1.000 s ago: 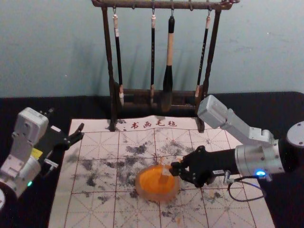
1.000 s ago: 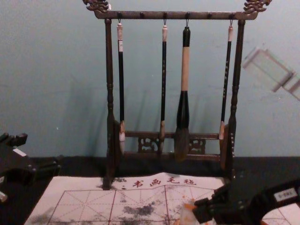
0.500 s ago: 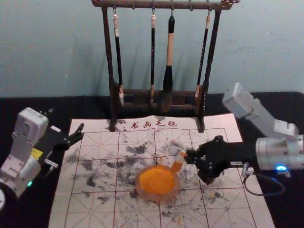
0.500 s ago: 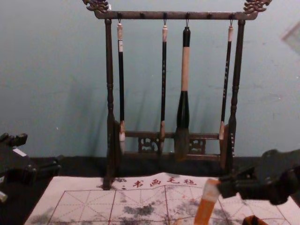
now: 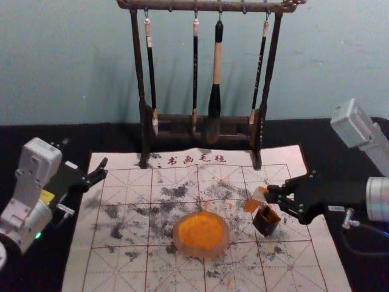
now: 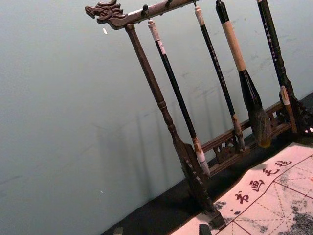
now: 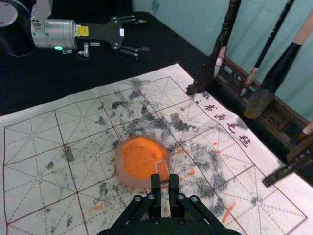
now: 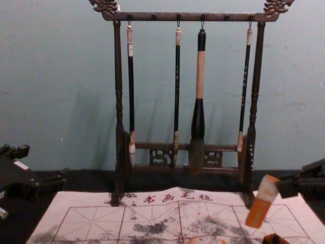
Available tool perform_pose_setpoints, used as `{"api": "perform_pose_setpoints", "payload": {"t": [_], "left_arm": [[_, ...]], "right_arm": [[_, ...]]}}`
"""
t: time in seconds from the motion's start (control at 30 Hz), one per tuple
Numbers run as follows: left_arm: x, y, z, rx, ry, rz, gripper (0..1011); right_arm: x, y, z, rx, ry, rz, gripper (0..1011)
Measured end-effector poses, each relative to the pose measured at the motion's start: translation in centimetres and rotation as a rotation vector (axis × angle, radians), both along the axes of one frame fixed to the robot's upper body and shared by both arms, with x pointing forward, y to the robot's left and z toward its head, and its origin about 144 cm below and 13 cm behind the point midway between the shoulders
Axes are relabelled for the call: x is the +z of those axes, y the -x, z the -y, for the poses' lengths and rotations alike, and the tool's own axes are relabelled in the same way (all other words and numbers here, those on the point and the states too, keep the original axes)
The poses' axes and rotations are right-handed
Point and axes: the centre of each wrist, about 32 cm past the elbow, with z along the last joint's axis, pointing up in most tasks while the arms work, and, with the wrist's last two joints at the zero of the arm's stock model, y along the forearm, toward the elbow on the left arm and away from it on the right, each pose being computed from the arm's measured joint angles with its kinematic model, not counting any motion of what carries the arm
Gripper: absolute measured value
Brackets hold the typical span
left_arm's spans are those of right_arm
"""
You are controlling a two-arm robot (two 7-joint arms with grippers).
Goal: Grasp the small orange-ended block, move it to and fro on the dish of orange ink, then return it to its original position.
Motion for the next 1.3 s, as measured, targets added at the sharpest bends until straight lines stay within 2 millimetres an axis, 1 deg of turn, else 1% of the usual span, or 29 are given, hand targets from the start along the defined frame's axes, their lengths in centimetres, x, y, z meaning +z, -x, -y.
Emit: {"api": "perform_pose_setpoints", "payload": {"t": [0.17, 0.5, 0.77, 1.3], "left_arm": [[0.0, 0.0, 0.0, 0.000, 0.000, 0.000, 1001], [0.0, 0.0, 0.0, 0.000, 0.000, 0.000, 1001], [0.0, 0.0, 0.0, 0.000, 0.000, 0.000, 1001], [0.0, 0.0, 0.0, 0.000, 0.000, 0.000, 1001]], "right_arm": [[0.0, 1.1, 1.0, -0.029, -0.009, -0.003, 65], [-0.5, 2.1, 2.3, -0.080, -0.002, -0.024, 64], [-1.0, 2.1, 3.0, -0.114, 0.005, -0.041, 65], [-1.8, 1.3, 3.3, -0.145, 0.014, -0.057, 65]]}}
